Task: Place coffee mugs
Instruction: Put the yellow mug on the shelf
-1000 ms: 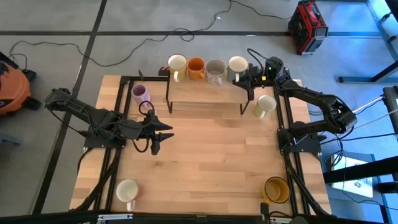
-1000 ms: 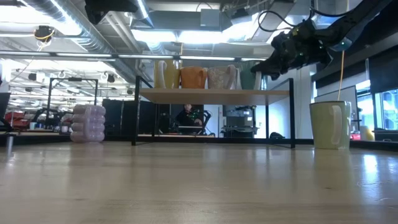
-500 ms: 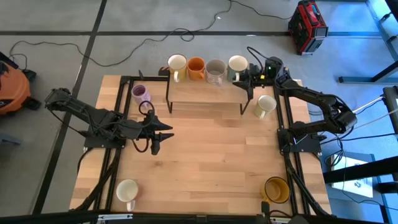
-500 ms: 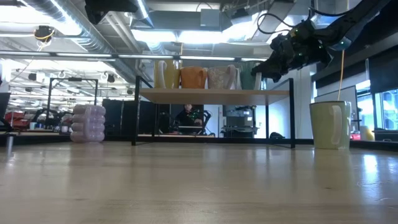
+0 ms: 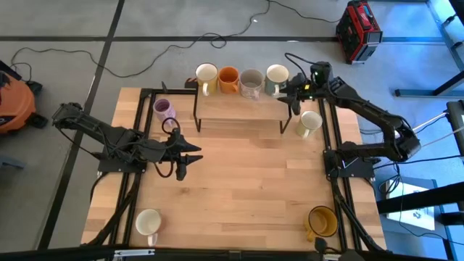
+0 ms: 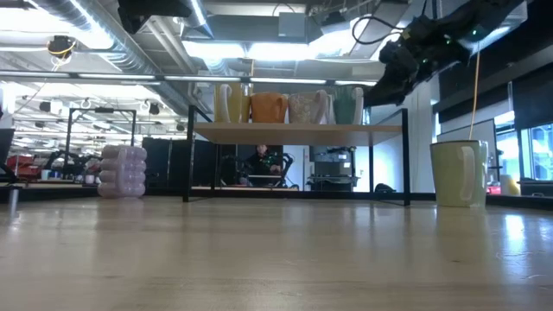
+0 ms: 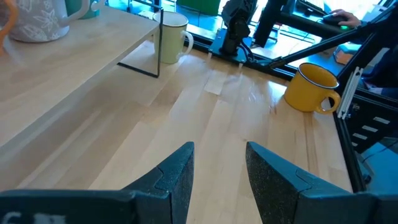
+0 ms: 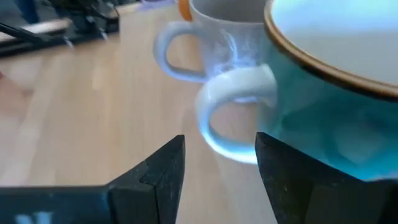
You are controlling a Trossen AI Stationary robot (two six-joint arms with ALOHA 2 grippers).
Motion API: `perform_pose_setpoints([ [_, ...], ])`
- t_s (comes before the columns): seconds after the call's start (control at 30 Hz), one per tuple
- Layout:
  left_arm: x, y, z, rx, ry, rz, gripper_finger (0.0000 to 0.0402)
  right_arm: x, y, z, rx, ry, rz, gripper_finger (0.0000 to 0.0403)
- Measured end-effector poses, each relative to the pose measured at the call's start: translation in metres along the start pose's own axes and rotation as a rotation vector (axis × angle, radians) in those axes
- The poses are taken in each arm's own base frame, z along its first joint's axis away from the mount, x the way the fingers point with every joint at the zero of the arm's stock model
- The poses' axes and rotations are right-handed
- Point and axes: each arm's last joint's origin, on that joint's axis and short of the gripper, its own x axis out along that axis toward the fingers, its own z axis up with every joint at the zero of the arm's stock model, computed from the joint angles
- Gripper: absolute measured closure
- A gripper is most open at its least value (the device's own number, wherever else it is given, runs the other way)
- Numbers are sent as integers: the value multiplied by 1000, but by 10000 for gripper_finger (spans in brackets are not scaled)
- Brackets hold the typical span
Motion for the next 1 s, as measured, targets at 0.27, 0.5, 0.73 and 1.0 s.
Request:
perform_pose_setpoints([
  [0.27,0,0,0,0,0,-1,262,-32,21,14,183,188,-120,216],
  [0.5,0,0,0,-1,1,-1,262,-42,77,37,215,171,40,216],
  [0.73,0,-2,-1,36,35,-69,262,-31,146,53,218,104,121,216],
  [1.0,0,-3,-1,53,50,-100,262,-13,220,54,298,43,118,216],
])
